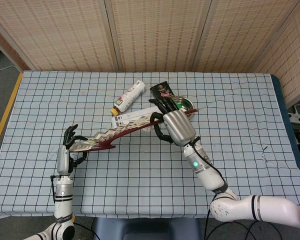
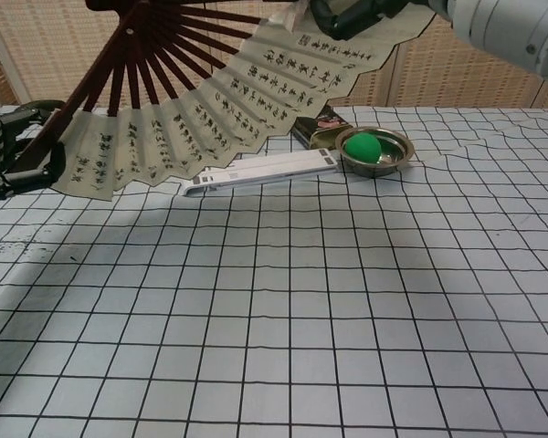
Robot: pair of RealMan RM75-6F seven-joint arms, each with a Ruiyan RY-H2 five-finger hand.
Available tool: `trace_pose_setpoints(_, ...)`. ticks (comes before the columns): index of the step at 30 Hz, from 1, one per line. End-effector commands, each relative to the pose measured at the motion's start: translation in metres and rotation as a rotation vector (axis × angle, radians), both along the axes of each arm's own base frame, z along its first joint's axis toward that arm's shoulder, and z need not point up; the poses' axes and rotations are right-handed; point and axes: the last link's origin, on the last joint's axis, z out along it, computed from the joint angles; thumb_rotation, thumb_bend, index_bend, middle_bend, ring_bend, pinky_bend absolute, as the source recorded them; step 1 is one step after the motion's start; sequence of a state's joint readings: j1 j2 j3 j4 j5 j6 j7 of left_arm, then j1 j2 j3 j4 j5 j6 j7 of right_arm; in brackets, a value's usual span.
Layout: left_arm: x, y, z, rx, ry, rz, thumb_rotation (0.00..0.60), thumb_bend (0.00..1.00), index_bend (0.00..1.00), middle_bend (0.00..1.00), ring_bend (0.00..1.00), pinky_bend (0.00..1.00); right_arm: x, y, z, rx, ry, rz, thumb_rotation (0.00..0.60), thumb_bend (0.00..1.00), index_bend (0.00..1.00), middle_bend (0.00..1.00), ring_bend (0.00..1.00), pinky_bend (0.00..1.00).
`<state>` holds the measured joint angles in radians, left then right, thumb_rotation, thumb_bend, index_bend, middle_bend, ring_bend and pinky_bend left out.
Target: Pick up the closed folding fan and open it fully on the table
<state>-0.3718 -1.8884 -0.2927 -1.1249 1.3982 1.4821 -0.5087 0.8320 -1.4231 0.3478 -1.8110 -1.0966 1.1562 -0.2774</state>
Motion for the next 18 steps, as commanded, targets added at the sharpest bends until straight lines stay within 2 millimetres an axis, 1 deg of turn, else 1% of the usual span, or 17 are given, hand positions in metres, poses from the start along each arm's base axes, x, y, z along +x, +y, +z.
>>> trace_pose_setpoints(1, -0.003, 0.003, 0.004, 0.020, 0.029, 0.002, 0.600, 0.55, 0.41, 0.07, 0.00, 0.15, -0.003, 0.003, 0.006, -0.021, 0.011, 0.009, 0.600, 0.71, 0.64, 0.11, 0.00, 0.07)
trace_pose_setpoints(11, -0.011, 0.008, 0.008, 0.083, 0.165, 0.000, 0.600, 0.55, 0.36, 0.05, 0.00, 0.15, -0.009, 0.011, 0.017, -0.064, 0.058, 0.052, 0.600, 0.71, 0.63, 0.11, 0.00, 0.07)
trace_pose_setpoints(18, -0.017, 0.011, 0.008, 0.089, 0.193, 0.012, 0.600, 0.55, 0.30, 0.04, 0.00, 0.15, -0.016, 0.018, 0.027, -0.116, 0.103, 0.081, 0.600, 0.71, 0.61, 0.11, 0.00, 0.07)
